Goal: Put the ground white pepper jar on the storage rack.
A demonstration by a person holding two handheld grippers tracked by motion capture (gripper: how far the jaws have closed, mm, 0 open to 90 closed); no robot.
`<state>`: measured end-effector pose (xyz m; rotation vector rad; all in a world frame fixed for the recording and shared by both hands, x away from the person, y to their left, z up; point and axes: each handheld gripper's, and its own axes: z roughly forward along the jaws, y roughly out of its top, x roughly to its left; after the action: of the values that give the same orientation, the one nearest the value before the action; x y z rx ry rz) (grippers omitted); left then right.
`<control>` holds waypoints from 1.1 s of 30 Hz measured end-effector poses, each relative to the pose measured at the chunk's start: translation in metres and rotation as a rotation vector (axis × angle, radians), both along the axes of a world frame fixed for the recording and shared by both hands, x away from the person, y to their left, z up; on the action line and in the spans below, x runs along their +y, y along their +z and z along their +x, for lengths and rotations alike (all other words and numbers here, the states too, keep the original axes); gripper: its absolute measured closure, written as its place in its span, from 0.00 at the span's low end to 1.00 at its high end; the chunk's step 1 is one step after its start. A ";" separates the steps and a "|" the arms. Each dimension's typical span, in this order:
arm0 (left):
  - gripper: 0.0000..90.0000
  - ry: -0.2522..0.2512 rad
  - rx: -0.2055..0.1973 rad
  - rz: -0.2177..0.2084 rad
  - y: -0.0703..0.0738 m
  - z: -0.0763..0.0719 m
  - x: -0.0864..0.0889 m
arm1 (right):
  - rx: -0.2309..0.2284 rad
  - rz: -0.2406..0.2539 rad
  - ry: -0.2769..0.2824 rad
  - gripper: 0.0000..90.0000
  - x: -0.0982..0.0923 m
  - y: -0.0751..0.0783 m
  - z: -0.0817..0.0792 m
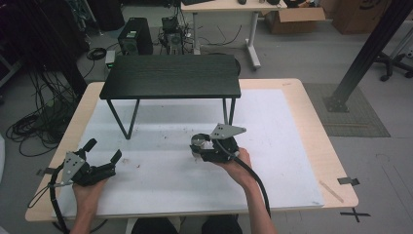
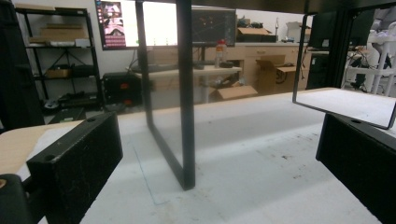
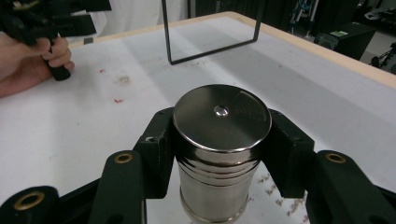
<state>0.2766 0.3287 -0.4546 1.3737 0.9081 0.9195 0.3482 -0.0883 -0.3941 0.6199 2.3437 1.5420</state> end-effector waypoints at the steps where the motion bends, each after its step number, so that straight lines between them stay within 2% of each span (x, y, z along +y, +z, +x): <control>1: 0.01 0.000 0.000 0.001 0.000 0.000 0.000 | 0.002 0.002 0.000 0.55 0.001 0.004 0.000; 20: 0.01 0.000 -0.001 -0.002 0.000 0.000 0.000 | 0.024 -0.009 0.043 0.55 0.020 0.074 0.006; 33: 0.01 0.000 0.003 0.001 0.000 0.000 0.000 | 0.027 0.003 0.064 0.55 0.032 0.119 0.014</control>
<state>0.2768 0.3288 -0.4544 1.3764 0.9102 0.9185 0.3624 -0.0566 -0.2750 0.5748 2.4036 1.5734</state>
